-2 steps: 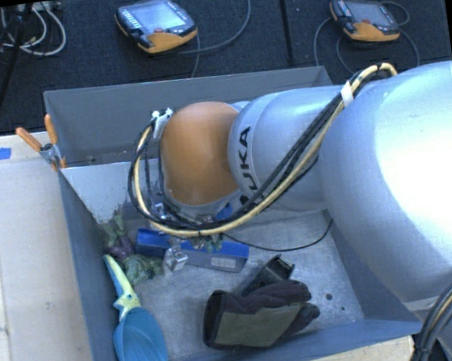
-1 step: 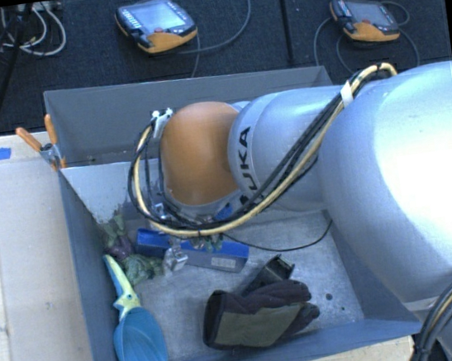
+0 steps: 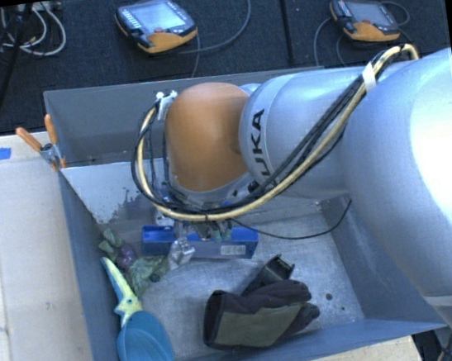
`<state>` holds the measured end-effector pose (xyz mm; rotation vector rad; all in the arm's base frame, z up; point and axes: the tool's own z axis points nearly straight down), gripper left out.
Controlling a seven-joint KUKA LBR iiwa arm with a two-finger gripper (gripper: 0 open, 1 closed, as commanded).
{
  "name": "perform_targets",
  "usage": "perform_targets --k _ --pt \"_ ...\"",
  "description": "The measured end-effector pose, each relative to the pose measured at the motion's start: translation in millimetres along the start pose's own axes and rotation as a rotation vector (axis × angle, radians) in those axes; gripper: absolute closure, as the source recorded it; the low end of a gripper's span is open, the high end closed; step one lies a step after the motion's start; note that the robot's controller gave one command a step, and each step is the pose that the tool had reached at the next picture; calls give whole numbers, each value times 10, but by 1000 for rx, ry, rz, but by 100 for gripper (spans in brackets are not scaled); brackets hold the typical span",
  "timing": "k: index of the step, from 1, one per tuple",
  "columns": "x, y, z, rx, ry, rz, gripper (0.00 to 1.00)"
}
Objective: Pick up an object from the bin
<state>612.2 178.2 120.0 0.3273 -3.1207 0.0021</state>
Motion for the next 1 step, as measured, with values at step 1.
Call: perform_targets --k 1 --pt "-103 -7 -1042 -1 -5 79 100"
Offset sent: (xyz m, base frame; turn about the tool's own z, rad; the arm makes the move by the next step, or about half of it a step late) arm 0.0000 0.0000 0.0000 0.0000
